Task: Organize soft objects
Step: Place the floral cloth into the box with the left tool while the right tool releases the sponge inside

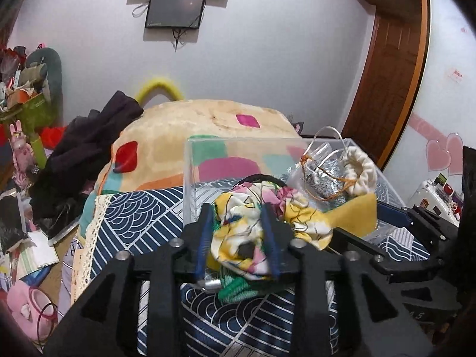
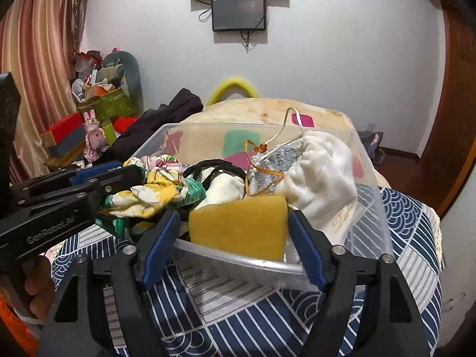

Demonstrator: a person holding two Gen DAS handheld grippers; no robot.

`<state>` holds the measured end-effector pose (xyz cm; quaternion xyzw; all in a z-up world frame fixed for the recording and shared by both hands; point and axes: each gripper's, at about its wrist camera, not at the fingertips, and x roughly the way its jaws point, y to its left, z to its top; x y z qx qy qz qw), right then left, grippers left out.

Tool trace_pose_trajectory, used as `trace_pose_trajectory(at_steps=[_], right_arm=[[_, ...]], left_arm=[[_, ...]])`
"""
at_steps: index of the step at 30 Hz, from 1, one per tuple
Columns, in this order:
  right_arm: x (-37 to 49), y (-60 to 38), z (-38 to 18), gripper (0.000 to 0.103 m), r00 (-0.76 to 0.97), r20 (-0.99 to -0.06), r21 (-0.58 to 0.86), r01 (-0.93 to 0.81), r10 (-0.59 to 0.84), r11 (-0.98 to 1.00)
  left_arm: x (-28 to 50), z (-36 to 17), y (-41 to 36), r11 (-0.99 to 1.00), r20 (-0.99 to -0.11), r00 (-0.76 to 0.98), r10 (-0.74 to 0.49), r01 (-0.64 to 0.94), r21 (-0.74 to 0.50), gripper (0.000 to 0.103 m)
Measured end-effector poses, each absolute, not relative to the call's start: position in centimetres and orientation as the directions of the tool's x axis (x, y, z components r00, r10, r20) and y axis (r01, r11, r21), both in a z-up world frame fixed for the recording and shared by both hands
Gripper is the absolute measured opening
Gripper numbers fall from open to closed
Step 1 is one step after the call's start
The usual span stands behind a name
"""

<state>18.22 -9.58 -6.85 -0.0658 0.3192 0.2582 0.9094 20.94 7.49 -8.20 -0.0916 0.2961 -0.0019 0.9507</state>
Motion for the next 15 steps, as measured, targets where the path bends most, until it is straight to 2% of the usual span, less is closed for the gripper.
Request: trace_pose_trajectory(at_steps=[6,10,12,15], right_arm=[[17.2,-11.2,-5.1,0.078,0.671,-0.577,0.079,-0.523,0.466,0.849],[15.5,-12.4,-3.2,0.079,0.708,-0.522,0.067,-0.521,0.475,0.851],[14.8,-12.8,-2.3,0.084,0.725,-0.495,0.063,-0.521,0.480,0.851],[13.2,-13.7,-0.9,0.087,0.752,-0.444,0.055,-0.519,0.487,0.853]], left_arm=[[19.0,-6.7,7.1,0.985,-0.522,0.851,-0.058,-0.038,-0.171,0.040],[17.0,-5.1,6.2,0.989,-0.477,0.878,-0.052,-0.022,-0.149,0.047],[15.8,-4.2,5.7,0.991,-0.450,0.892,-0.043,-0.019,-0.133,0.050],[13.7,-2.7,5.1,0.992,-0.406,0.913,-0.046,-0.006,-0.126,0.055]])
